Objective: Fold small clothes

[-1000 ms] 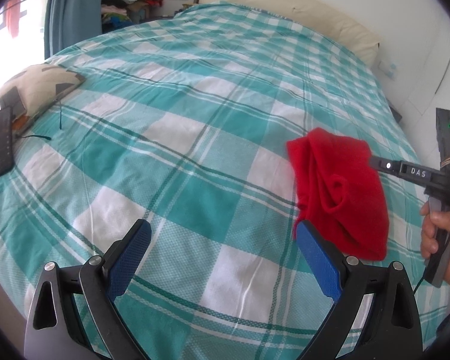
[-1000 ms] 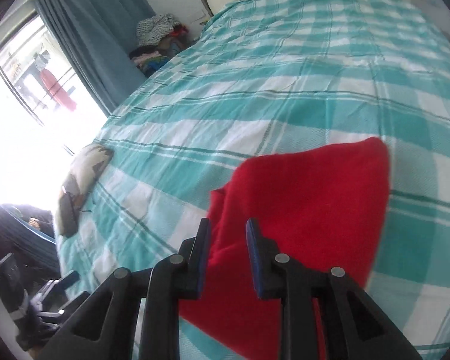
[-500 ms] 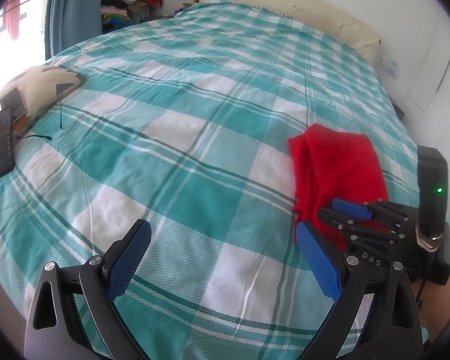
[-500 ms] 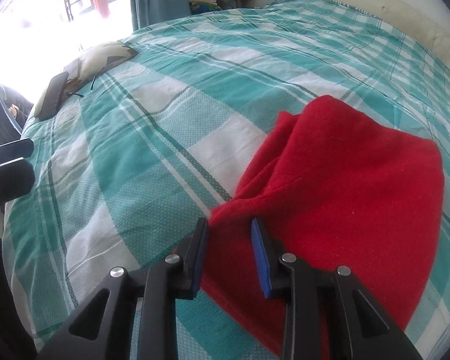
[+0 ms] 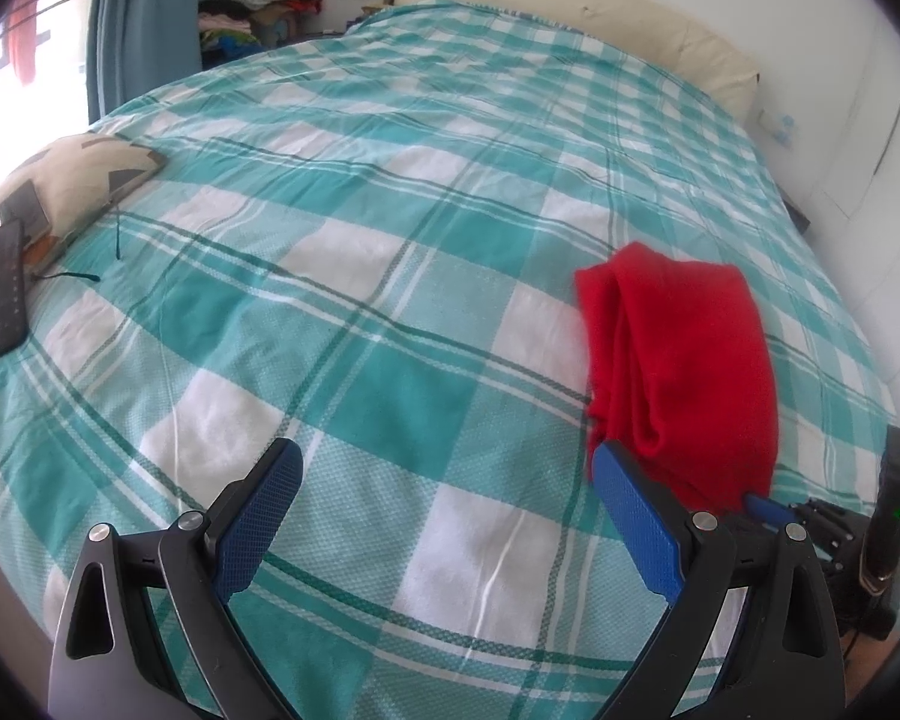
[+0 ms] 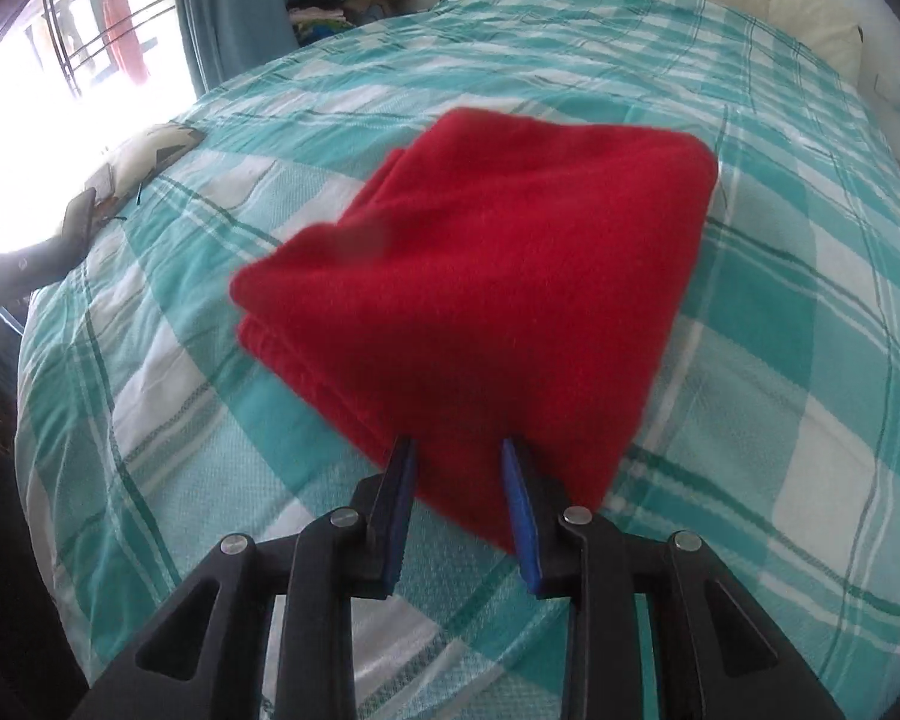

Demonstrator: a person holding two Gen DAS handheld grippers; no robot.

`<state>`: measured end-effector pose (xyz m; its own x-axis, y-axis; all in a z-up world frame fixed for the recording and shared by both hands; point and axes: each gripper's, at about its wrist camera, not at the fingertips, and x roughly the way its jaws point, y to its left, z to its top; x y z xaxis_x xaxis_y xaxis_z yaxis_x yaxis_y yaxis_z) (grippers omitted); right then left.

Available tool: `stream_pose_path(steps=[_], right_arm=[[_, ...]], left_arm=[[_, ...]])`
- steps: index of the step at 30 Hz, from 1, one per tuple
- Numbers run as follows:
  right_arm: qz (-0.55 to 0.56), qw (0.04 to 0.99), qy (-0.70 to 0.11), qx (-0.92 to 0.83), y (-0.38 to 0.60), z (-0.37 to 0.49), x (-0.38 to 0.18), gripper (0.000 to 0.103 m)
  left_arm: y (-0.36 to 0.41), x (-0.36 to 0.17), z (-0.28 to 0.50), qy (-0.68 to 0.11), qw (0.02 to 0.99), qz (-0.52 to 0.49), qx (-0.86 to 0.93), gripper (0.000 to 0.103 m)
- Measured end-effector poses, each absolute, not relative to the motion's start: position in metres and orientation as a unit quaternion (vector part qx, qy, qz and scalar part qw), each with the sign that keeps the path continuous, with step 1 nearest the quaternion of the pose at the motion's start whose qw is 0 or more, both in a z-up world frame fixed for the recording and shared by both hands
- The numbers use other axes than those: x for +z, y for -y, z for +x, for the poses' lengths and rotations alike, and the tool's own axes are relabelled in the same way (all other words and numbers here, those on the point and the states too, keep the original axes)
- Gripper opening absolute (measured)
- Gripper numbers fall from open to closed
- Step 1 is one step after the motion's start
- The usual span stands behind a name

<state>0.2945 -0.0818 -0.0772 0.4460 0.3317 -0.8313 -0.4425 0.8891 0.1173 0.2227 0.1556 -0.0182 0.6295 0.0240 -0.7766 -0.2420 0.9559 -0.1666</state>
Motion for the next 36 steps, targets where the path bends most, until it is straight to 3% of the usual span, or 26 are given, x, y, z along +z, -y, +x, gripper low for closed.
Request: stream_pose_path(steps=[4, 8, 9, 16, 22, 23, 24, 25, 27, 30, 36], right_arm=[[-0.012, 0.852, -0.460, 0.250, 0.098, 0.279, -0.061, 0.031], [0.042, 0.873, -0.422, 0.239, 0.134, 0.288, -0.033, 0.061], [0.058, 0.878, -0.416, 0.229, 0.144, 0.296, -0.029, 0.064], [0.233, 0.837, -0.445, 0.215, 0.193, 0.379, -0.059, 0.064], [0.251, 0.815, -0.468, 0.233, 0.168, 0.416, -0.088, 0.062], [0.220, 0.827, -0.466, 0.226, 0.158, 0.417, -0.085, 0.053], [0.168, 0.844, -0.464, 0.210, 0.145, 0.415, -0.080, 0.041], [0.111, 0.864, -0.452, 0.194, 0.131, 0.410, -0.074, 0.037], [0.022, 0.889, -0.423, 0.172, 0.105, 0.397, -0.062, 0.028], [-0.039, 0.909, -0.387, 0.152, 0.088, 0.385, -0.050, 0.025], [-0.029, 0.932, -0.328, 0.151, 0.092, 0.377, -0.004, 0.023]], left_arm=[[-0.148, -0.023, 0.237, -0.438, 0.887, -0.148, 0.024, 0.098], [-0.128, -0.022, 0.284, -0.451, 0.878, -0.156, -0.040, 0.098], [-0.120, -0.027, 0.300, -0.465, 0.870, -0.153, -0.059, 0.098], [-0.080, -0.071, 0.367, -0.520, 0.841, -0.126, -0.081, 0.098], [-0.069, -0.087, 0.376, -0.527, 0.837, -0.114, -0.093, 0.098], [-0.065, -0.089, 0.376, -0.527, 0.838, -0.103, -0.096, 0.091], [-0.061, -0.090, 0.375, -0.528, 0.838, -0.092, -0.098, 0.077], [-0.058, -0.092, 0.375, -0.533, 0.832, -0.099, -0.116, 0.044], [-0.058, -0.089, 0.373, -0.529, 0.834, -0.114, -0.105, 0.027], [-0.059, -0.076, 0.370, -0.514, 0.844, -0.115, -0.095, 0.022], [-0.070, -0.014, 0.359, -0.444, 0.881, -0.124, -0.107, 0.022]])
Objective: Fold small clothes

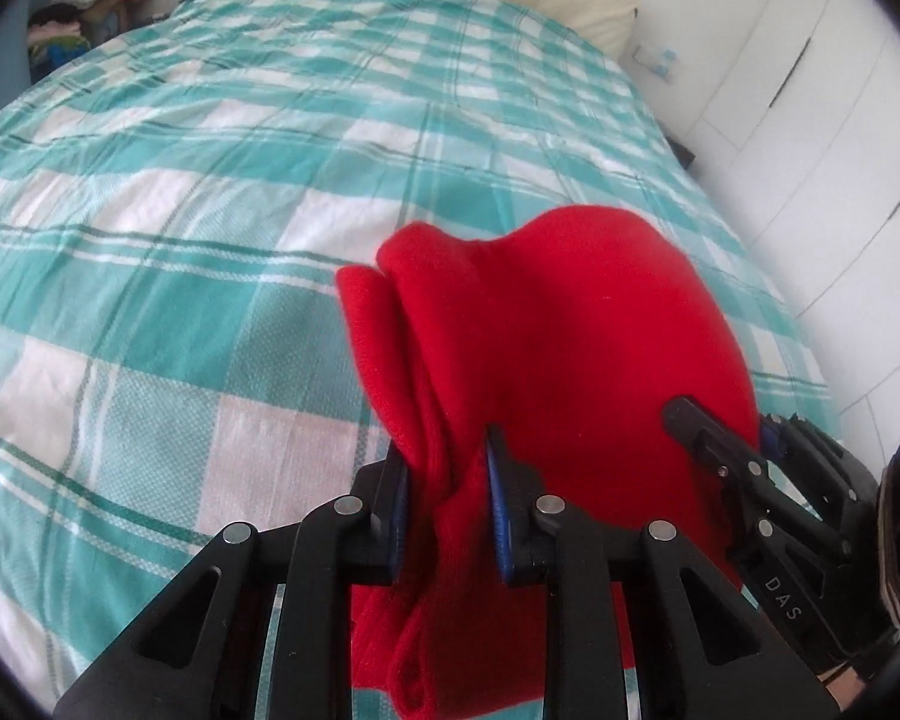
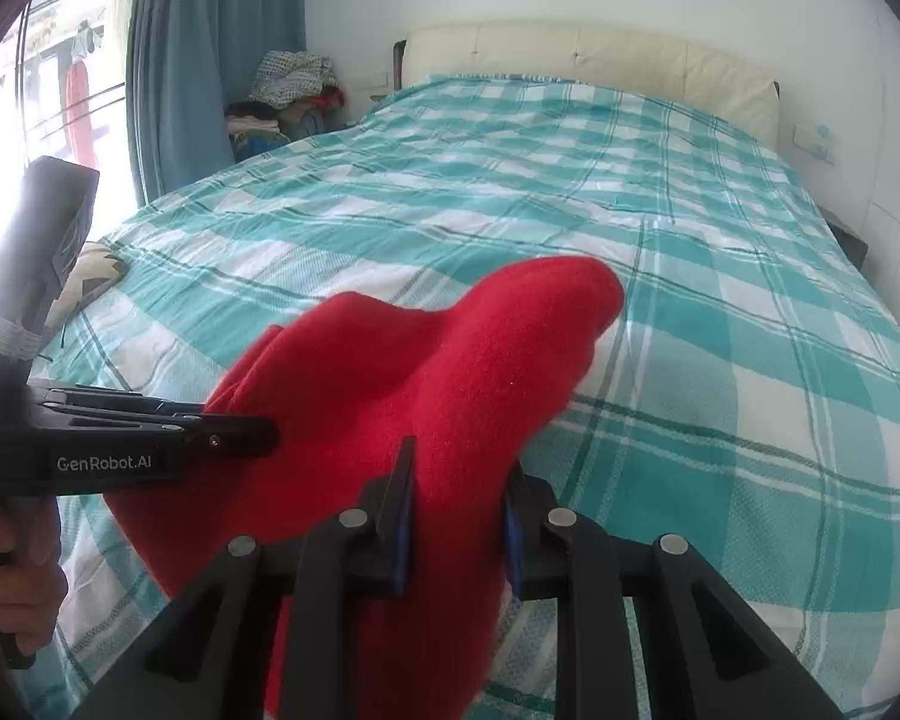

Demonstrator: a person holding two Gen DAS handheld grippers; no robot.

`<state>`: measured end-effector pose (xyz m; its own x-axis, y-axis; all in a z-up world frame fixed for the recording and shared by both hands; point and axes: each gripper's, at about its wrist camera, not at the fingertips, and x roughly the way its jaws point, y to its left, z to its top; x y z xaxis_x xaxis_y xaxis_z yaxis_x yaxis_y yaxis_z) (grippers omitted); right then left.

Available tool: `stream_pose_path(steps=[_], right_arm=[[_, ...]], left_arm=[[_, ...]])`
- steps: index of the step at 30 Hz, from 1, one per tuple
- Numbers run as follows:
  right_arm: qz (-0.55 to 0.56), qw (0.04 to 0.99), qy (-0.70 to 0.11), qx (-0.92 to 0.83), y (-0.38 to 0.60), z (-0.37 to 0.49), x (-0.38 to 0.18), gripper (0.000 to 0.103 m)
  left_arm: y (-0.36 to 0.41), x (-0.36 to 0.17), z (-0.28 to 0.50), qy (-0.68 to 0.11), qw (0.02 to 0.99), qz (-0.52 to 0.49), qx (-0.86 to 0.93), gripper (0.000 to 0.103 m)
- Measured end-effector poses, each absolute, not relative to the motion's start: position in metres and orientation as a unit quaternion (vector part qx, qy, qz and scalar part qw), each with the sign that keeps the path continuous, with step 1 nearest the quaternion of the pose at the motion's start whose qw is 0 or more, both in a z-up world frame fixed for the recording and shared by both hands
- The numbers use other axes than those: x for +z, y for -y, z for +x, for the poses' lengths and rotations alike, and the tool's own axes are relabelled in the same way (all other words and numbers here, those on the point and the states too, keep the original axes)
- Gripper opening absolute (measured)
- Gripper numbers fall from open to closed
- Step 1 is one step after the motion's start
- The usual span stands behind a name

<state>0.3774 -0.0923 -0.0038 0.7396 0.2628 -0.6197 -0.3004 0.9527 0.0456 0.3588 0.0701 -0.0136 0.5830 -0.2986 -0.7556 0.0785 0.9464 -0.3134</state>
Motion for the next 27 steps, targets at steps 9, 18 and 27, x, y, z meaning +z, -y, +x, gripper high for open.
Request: stream_pose_path(steps=[9, 18, 27], right_arm=[[0.018, 0.925, -0.349, 0.148, 0.112, 0.401, 0.006, 0.034], [0.002, 0.916, -0.393, 0.084, 0.176, 0.344, -0.022, 0.083], [-0.017, 0.931, -0.351, 0.093, 0.186, 0.255, 0.010, 0.097]], left_arm=[[-0.053, -0.029, 0.367, -0.439, 0.894, -0.059, -0.071, 0.066], [-0.042, 0.000, 0.304, -0.346, 0.938, 0.003, -0.019, 0.102], [-0.014, 0.017, 0.248, -0.318, 0.947, 0.040, 0.006, 0.103]])
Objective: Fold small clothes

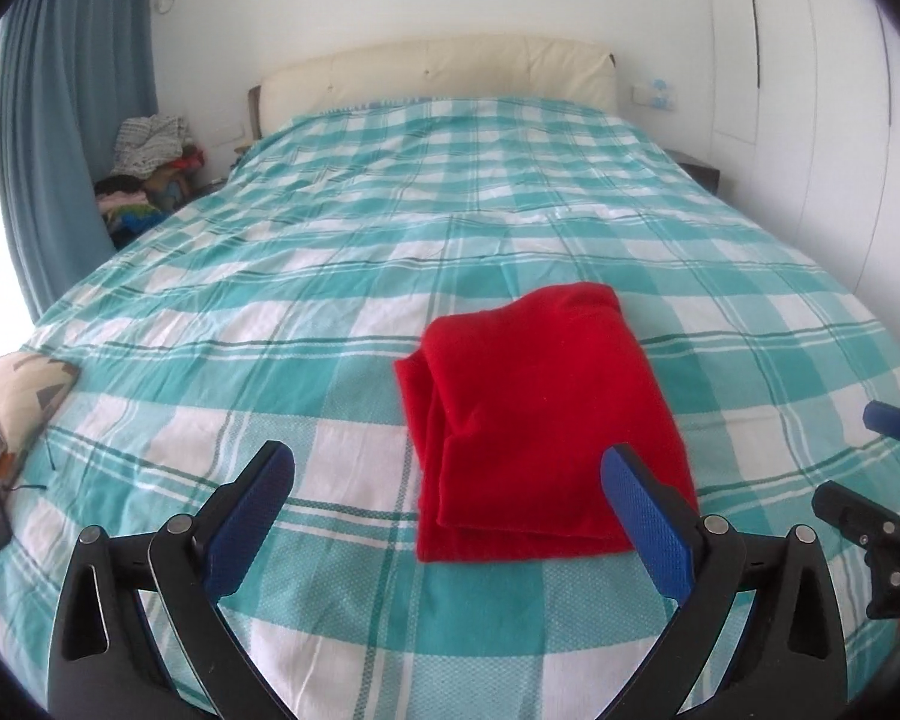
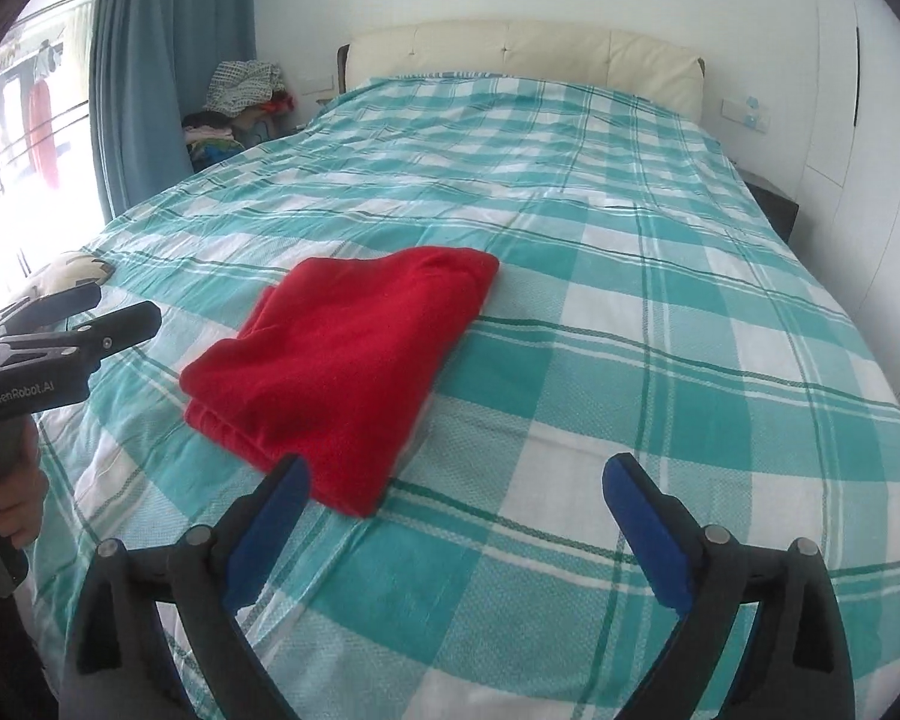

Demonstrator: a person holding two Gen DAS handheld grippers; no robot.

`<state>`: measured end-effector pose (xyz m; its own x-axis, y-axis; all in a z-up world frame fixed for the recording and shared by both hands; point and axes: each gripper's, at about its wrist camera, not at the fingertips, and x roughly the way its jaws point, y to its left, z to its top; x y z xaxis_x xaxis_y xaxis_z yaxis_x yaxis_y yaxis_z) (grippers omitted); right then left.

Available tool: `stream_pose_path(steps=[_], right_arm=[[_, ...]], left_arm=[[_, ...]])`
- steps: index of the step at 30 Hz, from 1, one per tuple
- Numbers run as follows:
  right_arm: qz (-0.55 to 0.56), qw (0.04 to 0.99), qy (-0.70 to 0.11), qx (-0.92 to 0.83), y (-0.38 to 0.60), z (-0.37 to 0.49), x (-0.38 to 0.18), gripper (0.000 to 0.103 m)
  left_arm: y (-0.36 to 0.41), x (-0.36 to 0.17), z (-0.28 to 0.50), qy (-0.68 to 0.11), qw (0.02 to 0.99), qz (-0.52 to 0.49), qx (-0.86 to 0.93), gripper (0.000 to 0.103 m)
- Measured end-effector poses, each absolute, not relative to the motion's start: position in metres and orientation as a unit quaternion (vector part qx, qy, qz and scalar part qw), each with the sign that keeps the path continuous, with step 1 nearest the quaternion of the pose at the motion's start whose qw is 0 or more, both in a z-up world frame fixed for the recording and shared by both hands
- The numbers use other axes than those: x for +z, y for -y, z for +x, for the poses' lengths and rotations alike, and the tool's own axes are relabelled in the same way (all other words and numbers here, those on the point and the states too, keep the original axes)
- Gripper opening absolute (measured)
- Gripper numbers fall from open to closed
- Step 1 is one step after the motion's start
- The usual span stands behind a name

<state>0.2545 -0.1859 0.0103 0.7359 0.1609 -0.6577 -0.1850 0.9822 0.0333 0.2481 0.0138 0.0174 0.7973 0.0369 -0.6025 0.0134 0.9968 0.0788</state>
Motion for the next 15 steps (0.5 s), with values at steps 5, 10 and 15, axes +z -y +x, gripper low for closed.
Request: stream_pose_path(steps=[5, 10, 15], right_arm=[[-0.023, 0.937, -0.335, 0.101, 0.174, 0.232, 0.009, 0.097], [-0.033, 0.935, -0.334, 0.115, 0.165, 0.228, 0.015, 0.097], [-0.024, 0.927, -0.357, 0.111, 0.165, 0.229, 0.012, 0.097]], left_arm=[[-0.008, 0.017, 0.228, -0.310, 0.948, 0.064, 0.027, 0.103], [-0.012, 0.017, 0.216, -0.301, 0.951, 0.056, 0.050, 0.103], [-0.015, 0.014, 0.217, -0.332, 0.941, 0.048, 0.040, 0.103]])
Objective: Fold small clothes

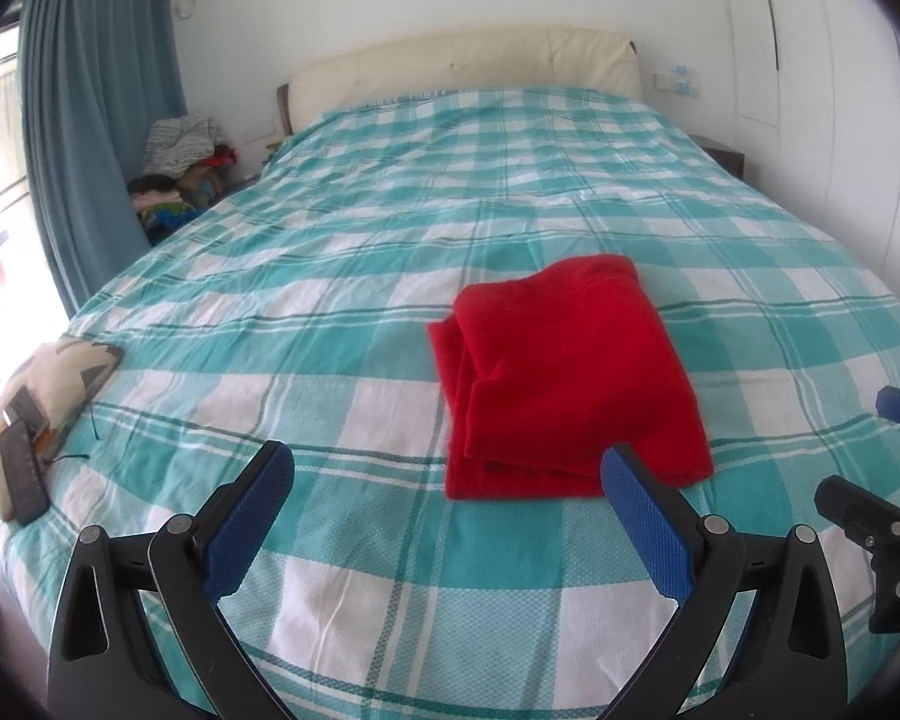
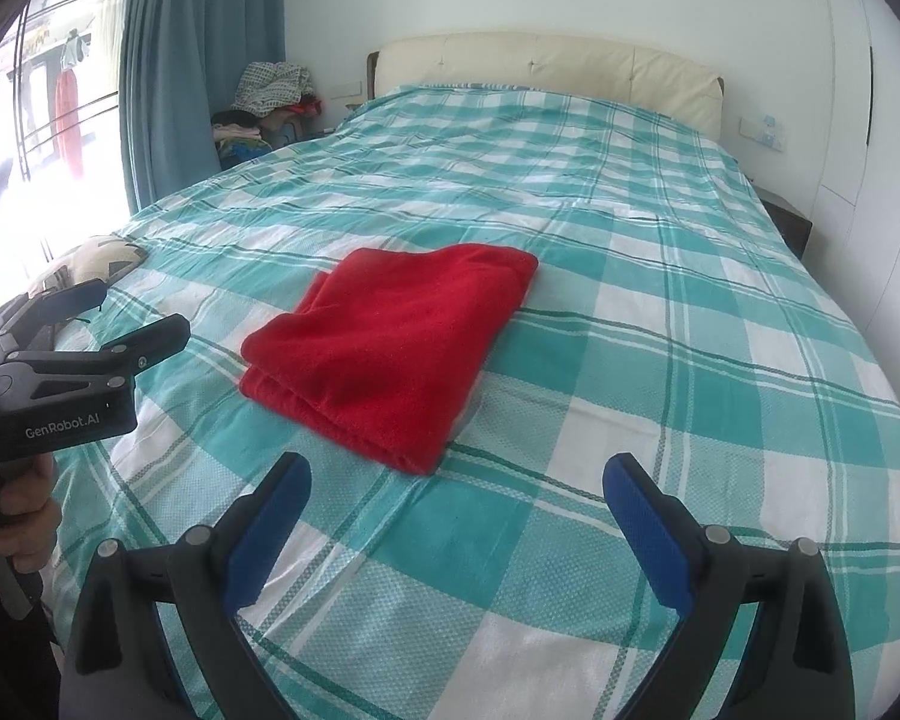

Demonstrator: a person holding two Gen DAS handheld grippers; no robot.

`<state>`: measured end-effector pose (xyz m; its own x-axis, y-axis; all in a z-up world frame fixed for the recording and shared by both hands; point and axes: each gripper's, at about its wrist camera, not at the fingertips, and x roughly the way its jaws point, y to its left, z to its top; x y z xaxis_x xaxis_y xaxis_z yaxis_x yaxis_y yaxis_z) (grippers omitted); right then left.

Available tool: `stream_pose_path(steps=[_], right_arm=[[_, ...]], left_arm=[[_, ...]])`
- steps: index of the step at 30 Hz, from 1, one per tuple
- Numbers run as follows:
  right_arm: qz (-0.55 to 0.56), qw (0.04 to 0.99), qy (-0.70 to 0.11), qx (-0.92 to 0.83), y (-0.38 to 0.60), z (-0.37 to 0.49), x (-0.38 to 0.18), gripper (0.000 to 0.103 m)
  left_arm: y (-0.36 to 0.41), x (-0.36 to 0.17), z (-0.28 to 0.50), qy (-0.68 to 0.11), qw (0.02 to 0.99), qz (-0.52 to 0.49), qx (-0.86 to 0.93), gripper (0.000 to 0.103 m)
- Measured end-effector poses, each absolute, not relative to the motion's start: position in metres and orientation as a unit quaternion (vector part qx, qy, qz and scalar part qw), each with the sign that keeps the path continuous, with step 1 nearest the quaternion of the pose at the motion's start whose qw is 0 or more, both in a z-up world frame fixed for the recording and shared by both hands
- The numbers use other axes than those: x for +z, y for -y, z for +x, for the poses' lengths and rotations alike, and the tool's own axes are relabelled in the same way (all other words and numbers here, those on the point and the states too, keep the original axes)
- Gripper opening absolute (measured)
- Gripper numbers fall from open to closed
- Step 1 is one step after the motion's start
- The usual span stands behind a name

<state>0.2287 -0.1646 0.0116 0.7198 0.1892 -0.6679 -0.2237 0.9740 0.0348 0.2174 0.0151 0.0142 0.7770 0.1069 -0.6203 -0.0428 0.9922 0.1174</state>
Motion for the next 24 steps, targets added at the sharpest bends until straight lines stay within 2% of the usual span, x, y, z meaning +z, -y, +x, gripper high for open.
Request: stream_pose_path(steps=[11, 15, 24], right_arm=[[-0.019, 0.915, -0.387, 0.116, 0.159, 0.231, 0.000, 0.097], [-0.011, 0.916, -0.385, 0.116, 0.162, 0.230, 0.003, 0.102], [-0.018, 0.923, -0.368, 0.115, 0.157, 0.224, 0.016, 0.102]], left_arm=[[-0.014, 0.005, 0.223, -0.368, 0.928, 0.061, 0.030, 0.103], [-0.014, 0.007, 0.223, -0.368, 0.928, 0.054, 0.026, 0.103], [-0.008, 0.010, 0.217, -0.366, 0.929, 0.050, 0.024, 0.103]])
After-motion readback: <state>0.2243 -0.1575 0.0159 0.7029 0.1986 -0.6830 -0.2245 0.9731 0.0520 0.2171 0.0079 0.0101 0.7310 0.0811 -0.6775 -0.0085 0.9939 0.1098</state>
